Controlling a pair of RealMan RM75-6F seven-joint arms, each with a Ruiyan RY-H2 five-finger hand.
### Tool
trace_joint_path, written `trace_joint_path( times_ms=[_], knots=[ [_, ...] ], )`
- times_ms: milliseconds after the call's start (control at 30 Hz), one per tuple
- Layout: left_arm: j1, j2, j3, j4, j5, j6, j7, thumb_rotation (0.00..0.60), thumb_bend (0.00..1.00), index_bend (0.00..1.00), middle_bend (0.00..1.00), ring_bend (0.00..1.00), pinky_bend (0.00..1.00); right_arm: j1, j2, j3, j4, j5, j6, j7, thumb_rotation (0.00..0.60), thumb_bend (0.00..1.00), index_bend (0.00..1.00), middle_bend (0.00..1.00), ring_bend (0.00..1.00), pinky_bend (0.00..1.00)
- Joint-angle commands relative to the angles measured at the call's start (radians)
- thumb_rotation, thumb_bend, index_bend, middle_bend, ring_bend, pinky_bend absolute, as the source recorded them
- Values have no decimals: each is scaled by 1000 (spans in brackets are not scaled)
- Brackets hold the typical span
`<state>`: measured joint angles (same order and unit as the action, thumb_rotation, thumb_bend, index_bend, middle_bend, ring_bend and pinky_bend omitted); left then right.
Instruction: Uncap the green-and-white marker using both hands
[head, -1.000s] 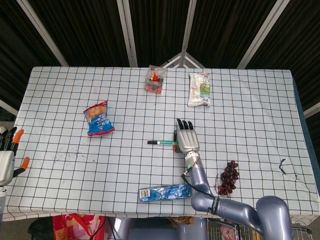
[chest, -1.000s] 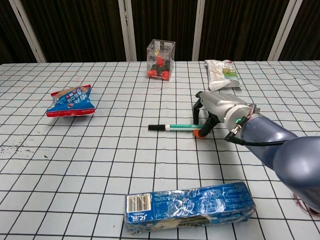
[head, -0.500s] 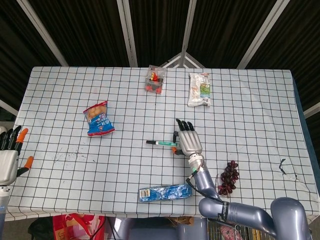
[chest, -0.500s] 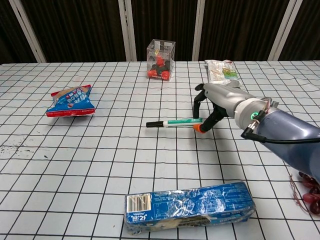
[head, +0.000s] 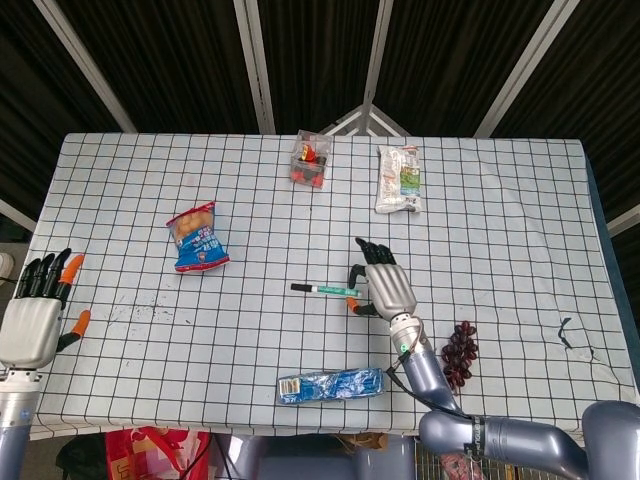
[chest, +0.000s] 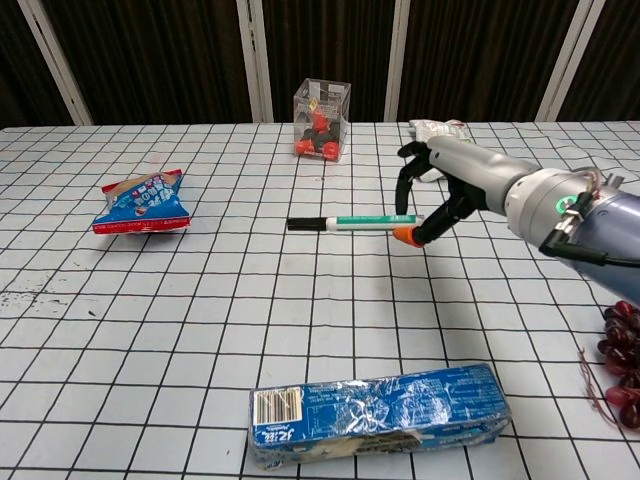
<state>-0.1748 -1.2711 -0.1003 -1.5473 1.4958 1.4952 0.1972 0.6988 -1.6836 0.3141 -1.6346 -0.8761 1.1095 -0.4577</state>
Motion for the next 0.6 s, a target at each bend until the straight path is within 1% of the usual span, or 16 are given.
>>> trace_joint_path(
  times_ms=[33, 167, 267, 433, 600],
  knots=[
    [-13, -12, -1, -21, 21, 3, 13, 600, 483, 17, 0, 0, 0, -10, 41, 1, -73, -23, 27, -7, 600, 470, 784, 23, 32, 0],
    [-36, -32, -2, -61, 44, -10, 42, 600, 483, 43, 15, 0, 0, -3, 63, 8, -164, -29, 60, -49, 600, 470, 790, 24, 36, 0],
    [-50, -50, -1, -84, 61, -17, 68, 600, 484, 69, 36, 0, 0, 14, 58, 16, -212, -13, 79, -94, 600, 470, 794, 23, 37, 0],
    [-77, -95, -1, -120, 91, -28, 117, 600, 483, 117, 57, 0, 0, 72, 0, 38, -277, 39, 136, -212, 600, 470, 804, 23, 41, 0],
    [-94, -130, 1, -137, 112, -35, 144, 600, 483, 156, 64, 0, 0, 136, -87, 73, -280, 109, 181, -289, 600, 471, 804, 23, 43, 0]
  ],
)
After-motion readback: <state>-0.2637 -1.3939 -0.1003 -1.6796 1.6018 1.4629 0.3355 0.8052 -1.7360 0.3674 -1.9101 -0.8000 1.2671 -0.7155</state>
